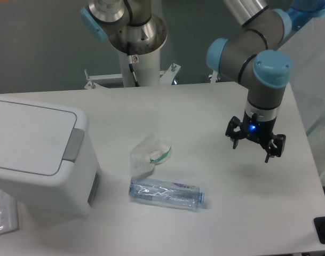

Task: Open the trash can
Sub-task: 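Move the open gripper from its start pose toward the white trash can, then lower the gripper onto the grey button on the trash can's side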

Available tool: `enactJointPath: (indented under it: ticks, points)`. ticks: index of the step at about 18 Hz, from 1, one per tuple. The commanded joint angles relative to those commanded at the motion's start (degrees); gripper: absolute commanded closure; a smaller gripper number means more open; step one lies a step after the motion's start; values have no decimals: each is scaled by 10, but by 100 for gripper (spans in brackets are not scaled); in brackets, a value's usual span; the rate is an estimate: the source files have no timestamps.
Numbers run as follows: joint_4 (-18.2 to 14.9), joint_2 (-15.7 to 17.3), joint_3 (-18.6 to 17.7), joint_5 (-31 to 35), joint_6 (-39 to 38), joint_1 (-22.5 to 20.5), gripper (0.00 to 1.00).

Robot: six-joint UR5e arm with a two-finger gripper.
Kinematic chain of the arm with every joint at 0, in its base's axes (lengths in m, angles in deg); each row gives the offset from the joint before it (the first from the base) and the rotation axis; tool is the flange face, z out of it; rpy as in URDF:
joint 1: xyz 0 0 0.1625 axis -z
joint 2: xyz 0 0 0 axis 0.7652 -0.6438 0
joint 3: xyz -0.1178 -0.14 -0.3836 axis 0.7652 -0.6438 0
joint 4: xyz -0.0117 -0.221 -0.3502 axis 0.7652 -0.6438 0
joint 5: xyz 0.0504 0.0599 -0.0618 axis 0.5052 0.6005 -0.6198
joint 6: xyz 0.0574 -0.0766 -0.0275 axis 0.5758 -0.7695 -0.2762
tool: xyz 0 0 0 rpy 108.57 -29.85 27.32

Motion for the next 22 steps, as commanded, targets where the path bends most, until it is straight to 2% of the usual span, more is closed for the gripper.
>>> enactJointPath:
  ticks: [2,4,6,9,11,13,15,20,22]
  points:
    - [-1,10,15,-39,-71,2,0]
    - [-5,14,33,-90,-174,10,0]
    - [-5,15,40,-147,-231,17,0]
    - [-5,17,49,-189,-265,25,0]
    - [-3,21,58,-223,-297,54,0]
    - [0,47,65,-250,-331,70,0]
    - [0,54,69,-273,-337,86,0]
    - [0,77,59,-312,-367,121,0]
    - [0,84,52,-307,-383,129,0]
